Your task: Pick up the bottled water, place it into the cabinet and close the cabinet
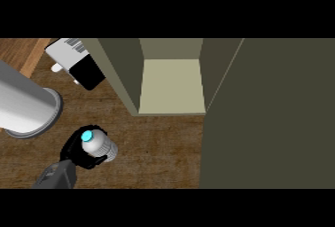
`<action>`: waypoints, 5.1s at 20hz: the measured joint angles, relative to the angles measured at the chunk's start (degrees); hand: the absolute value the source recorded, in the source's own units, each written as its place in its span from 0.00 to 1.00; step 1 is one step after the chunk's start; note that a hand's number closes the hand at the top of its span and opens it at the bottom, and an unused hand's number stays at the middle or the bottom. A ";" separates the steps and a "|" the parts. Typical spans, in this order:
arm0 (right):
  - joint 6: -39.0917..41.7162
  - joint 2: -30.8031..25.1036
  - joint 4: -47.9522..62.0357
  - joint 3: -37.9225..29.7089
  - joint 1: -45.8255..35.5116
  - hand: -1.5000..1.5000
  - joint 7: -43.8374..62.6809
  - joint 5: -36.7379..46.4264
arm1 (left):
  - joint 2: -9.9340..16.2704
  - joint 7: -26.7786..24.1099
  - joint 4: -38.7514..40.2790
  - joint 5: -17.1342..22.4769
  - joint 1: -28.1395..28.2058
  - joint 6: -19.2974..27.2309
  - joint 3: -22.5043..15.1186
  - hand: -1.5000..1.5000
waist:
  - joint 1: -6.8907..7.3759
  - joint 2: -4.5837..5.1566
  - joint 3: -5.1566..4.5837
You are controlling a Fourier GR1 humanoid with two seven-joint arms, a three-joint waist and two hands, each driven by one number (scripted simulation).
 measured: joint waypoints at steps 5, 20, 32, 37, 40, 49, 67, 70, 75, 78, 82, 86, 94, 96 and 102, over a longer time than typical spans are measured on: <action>-0.04 0.01 -0.09 0.09 0.73 0.00 -0.69 0.25 | -1.74 -4.33 -1.97 3.75 2.71 6.49 3.68 1.00 | 0.35 -0.18 0.07; -0.68 -0.35 0.91 0.80 -0.58 0.00 -0.53 0.56 | -7.75 5.54 -19.68 14.23 8.99 6.39 2.63 1.00 | 0.91 -0.46 0.20; -1.75 -0.28 0.09 3.41 -0.04 0.00 -0.03 1.08 | -11.39 17.63 -47.11 21.50 15.35 20.24 -12.36 1.00 | 0.79 -0.49 0.19; -2.19 -0.21 0.31 4.40 0.09 0.00 -0.35 1.25 | -11.57 21.36 -55.15 22.16 13.57 30.54 -19.64 1.00 | 0.60 -0.45 0.18; -2.11 -0.78 0.49 3.91 -0.50 0.00 -0.46 0.91 | -11.61 21.88 -56.57 21.68 11.22 36.16 -23.06 1.00 | 0.49 -0.39 0.18; -2.21 -0.97 2.39 4.32 -0.84 0.00 -1.61 0.59 | -11.67 23.70 -53.37 20.79 -0.81 52.00 -31.44 1.00 | 0.13 -0.32 0.11; -2.19 -1.28 3.59 3.91 -4.78 0.00 0.35 -1.49 | -11.66 20.60 -45.45 10.82 -5.74 75.56 -36.18 1.00 | -0.52 -1.16 0.22; -2.04 -1.33 3.84 3.80 -5.18 0.00 0.38 -1.76 | -11.23 21.66 -44.63 9.46 -6.31 78.68 -36.76 1.00 | -1.02 -1.21 0.37; -1.63 -1.69 3.89 3.95 -5.30 0.00 0.53 -1.94 | -10.09 23.82 -41.60 7.43 -9.65 81.30 -37.69 1.00 | -1.93 -0.84 0.44; -1.57 -1.88 3.44 4.14 -5.06 0.00 0.81 -2.08 | -8.60 24.62 -33.10 7.34 -18.54 77.84 -35.25 1.00 | -2.86 0.09 0.27; -1.77 -1.83 3.10 4.14 -5.59 0.00 1.34 -2.34 | -7.80 22.27 -21.36 5.97 -26.69 75.93 -32.87 1.00 | -3.47 0.81 0.17; -1.67 -1.52 4.09 4.52 -5.38 0.00 -0.15 -1.44 | -8.16 19.05 -11.36 4.23 -31.53 75.96 -31.51 1.00 | -3.53 0.96 0.17; -0.85 -2.11 4.74 4.54 -4.28 0.00 -1.71 -1.24 | -9.51 13.42 0.53 2.94 -36.82 79.39 -28.21 0.00 | -3.66 0.82 0.32; -1.08 -1.98 4.75 4.32 -4.67 0.00 -1.69 -1.29 | -9.68 12.54 2.60 3.01 -37.83 79.52 -27.38 0.00 | -3.71 0.86 0.35; -0.59 -2.36 5.44 3.89 -4.83 0.00 -2.26 -1.58 | -9.80 10.91 6.98 3.78 -40.00 79.48 -25.00 0.00 | -3.88 0.92 0.40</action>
